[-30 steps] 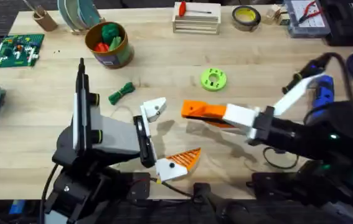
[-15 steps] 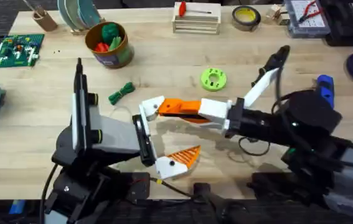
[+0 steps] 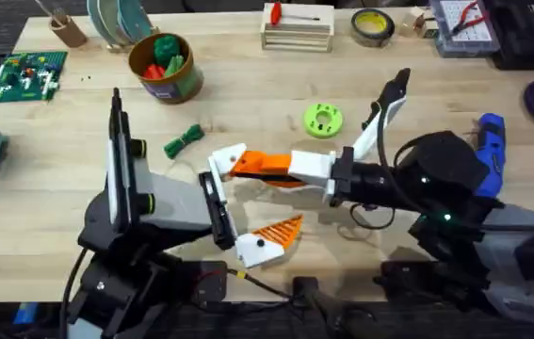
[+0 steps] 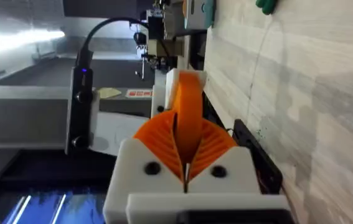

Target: Pick up the gripper from the table and insert it into the empty holder that is missing its gripper. Then pick up a screw, insert it into the mounting hole, and use the screwdriver to tighten it. Finally, clean up the table by picking up the vegetable and placing it into the bucket.

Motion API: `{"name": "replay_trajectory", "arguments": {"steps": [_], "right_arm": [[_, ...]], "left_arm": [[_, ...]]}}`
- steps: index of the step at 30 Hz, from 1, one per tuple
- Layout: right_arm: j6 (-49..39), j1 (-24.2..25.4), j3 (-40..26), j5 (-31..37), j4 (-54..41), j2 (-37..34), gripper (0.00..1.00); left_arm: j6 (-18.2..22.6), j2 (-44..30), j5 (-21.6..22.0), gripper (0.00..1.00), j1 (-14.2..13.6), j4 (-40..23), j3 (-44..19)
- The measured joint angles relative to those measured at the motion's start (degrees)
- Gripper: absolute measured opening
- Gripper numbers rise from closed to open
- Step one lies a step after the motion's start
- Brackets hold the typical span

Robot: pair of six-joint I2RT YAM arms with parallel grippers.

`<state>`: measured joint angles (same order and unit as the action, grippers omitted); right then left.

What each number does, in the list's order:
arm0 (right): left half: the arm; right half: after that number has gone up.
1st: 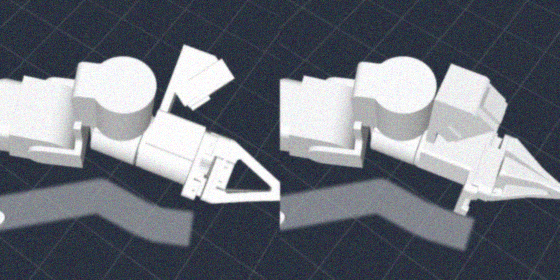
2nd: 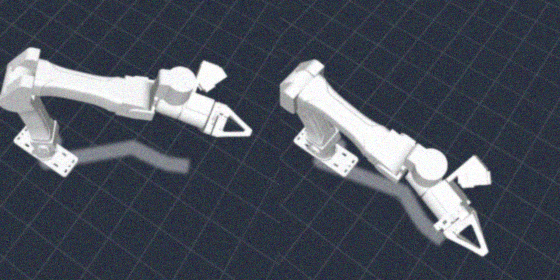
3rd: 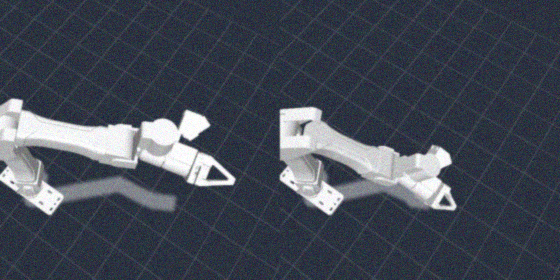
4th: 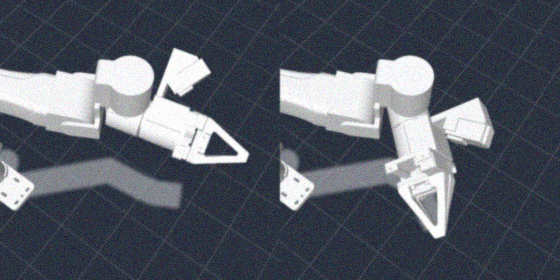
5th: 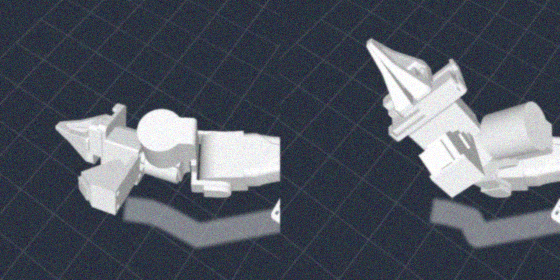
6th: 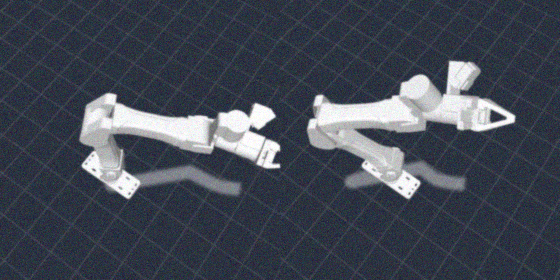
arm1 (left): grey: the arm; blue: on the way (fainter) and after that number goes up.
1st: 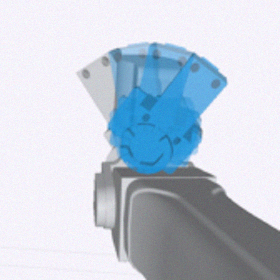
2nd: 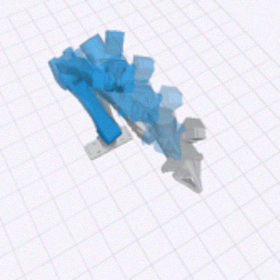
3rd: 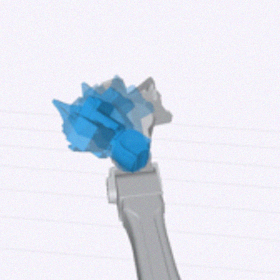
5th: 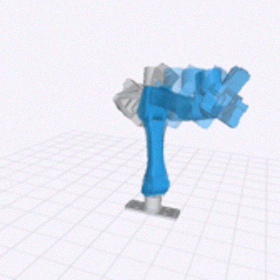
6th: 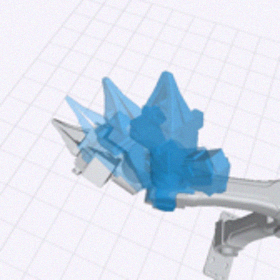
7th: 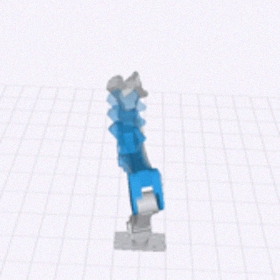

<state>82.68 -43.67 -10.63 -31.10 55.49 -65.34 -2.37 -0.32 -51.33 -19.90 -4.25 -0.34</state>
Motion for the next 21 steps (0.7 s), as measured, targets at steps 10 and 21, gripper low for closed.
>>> {"name": "replay_trajectory", "arguments": {"steps": [10, 21], "right_arm": [[-2.4, 4.9, -1.4, -7.8, -3.7, 0.0, 0.007], [-7.5, 7.2, -5.7, -11.5, -11.4, -0.6, 0.007]], "left_arm": [[-0.7, 0.0, -1.9, 0.993, -0.2, -0.2, 0.0], [-0.7, 0.0, -1.6, 0.993, -0.2, -0.2, 0.0]]}}
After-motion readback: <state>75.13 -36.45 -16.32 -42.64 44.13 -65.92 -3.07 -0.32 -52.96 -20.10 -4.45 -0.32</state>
